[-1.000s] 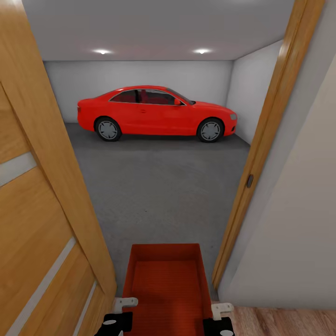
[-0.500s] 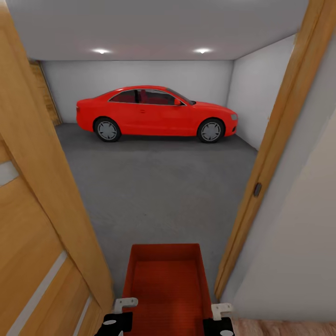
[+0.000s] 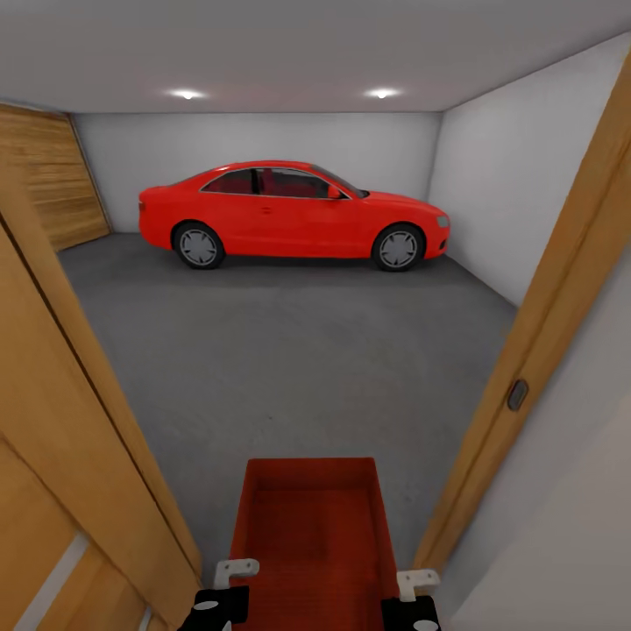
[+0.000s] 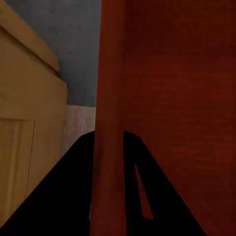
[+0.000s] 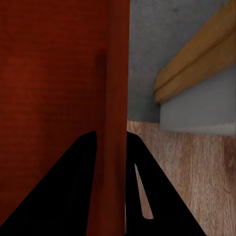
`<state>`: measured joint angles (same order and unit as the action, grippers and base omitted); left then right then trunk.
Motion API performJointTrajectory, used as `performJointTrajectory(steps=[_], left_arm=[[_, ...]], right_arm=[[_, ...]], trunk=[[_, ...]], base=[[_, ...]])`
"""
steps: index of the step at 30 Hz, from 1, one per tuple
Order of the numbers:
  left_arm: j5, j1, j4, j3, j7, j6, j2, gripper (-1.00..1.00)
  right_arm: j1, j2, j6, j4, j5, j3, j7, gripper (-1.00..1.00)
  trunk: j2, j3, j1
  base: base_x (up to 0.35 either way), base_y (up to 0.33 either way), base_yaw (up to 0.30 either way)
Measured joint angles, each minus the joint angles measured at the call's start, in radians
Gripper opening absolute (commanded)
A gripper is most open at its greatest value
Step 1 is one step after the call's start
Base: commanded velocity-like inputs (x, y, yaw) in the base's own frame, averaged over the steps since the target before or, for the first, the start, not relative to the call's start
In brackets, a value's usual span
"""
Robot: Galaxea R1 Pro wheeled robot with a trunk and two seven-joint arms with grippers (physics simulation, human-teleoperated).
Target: Move the two storage containers from the living room to the garage. In the garage, place one container on the floor and stack the other container on top of it (either order is fine).
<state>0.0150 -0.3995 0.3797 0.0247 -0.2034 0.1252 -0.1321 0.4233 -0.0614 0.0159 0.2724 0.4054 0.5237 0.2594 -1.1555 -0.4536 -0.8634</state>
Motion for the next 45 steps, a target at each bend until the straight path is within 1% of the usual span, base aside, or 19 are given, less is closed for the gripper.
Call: performJointTrajectory(steps=[12, 36, 45], left_arm=[[-0.001, 0.000, 0.000, -0.001, 0.000, 0.000, 0.001, -1.00], [-0.001, 0.000, 0.000, -0.001, -0.001, 0.000, 0.000, -1.00], [-0.002, 0.000, -0.001, -0.002, -0.001, 0.000, 0.000, -1.00]], right_arm=[[0.000, 0.000, 0.000, 0.000, 0.000, 0.000, 0.000, -1.00], [0.000, 0.000, 0.000, 0.000, 0.000, 0.000, 0.000, -1.00], [0.000, 0.000, 0.000, 0.000, 0.002, 0.002, 0.001, -1.00]], trunk=[[0.000, 0.000, 0.000], [0.000, 0.000, 0.000], [0.000, 0.000, 0.000]], base=[[0.321, 0.002, 0.000], [0.321, 0.073, 0.000], [0.322, 0.014, 0.000]])
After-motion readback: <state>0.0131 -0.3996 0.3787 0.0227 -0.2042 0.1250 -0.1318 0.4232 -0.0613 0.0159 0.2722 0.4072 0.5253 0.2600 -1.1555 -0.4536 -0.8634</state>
